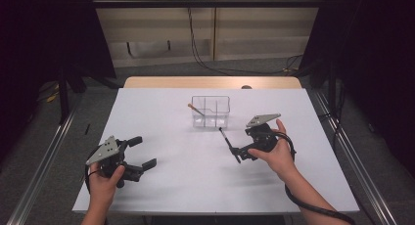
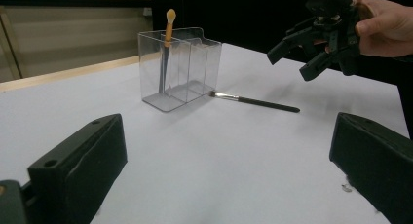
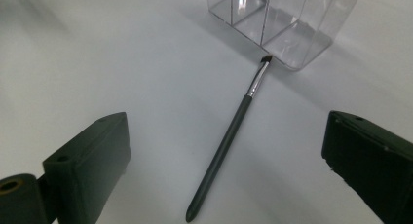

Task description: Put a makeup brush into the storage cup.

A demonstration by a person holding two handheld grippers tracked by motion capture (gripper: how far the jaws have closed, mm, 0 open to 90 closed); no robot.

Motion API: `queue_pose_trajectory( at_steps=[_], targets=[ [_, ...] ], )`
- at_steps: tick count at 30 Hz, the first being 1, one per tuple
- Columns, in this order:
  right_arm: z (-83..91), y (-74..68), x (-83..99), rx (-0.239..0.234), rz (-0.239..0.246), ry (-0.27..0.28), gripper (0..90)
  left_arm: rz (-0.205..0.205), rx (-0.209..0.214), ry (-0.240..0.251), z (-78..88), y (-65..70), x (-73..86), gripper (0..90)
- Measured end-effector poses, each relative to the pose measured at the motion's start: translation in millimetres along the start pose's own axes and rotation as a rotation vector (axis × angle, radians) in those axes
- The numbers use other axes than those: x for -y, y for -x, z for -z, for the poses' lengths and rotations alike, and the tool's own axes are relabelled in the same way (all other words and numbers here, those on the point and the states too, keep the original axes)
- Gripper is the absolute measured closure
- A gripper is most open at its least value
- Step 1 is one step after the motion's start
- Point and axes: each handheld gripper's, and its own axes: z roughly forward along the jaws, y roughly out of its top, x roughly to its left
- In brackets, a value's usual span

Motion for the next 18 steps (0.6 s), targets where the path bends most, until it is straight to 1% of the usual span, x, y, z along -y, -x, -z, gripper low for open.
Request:
queue_pose_trajectory(
  at_steps=[2, 6, 8, 11, 12, 13, 14, 15, 18],
  targets=[
    [-1.8, 0.6, -1.1, 0.002, -0.010, -0.025, 3.8, 0.007, 0.002, 0.001, -0.7, -0.1, 0.0, 0.1],
    [-6.2, 1.9, -3.4, 0.007, -0.031, -0.083, 6.6, -0.002, 0.004, -0.005, -1.4, -0.9, -0.4, 0.1],
    [-7.9, 1.7, -5.2, 0.013, -0.044, -0.105, 9.0, 0.003, 0.007, -0.004, -2.1, -0.9, -0.4, 0.1],
    [-10.2, 2.1, -7.4, 0.008, -0.059, -0.145, 10.8, 0.007, 0.010, -0.001, -2.6, -2.0, -0.8, 0.1],
    [-11.1, 1.6, -7.9, 0.009, -0.067, -0.158, 10.9, 0.003, 0.009, -0.002, -2.7, -2.3, -0.8, 0.1],
    [-12.1, 2.0, -8.1, 0.017, -0.057, -0.168, 11.2, 0.000, 0.010, -0.005, -2.8, -2.4, -0.8, 0.1],
    [-13.2, 1.7, -8.4, 0.028, -0.059, -0.182, 11.3, 0.005, 0.011, -0.003, -3.1, -2.0, -0.7, 0.1],
    [-13.9, 1.2, -9.0, 0.031, -0.071, -0.196, 12.3, 0.007, 0.013, -0.003, -3.3, -1.6, -0.8, 0.1],
    [-16.0, 1.3, -9.8, 0.027, -0.103, -0.216, 14.7, 0.010, 0.013, -0.001, -3.5, -2.1, -0.9, 0.1]
  ],
)
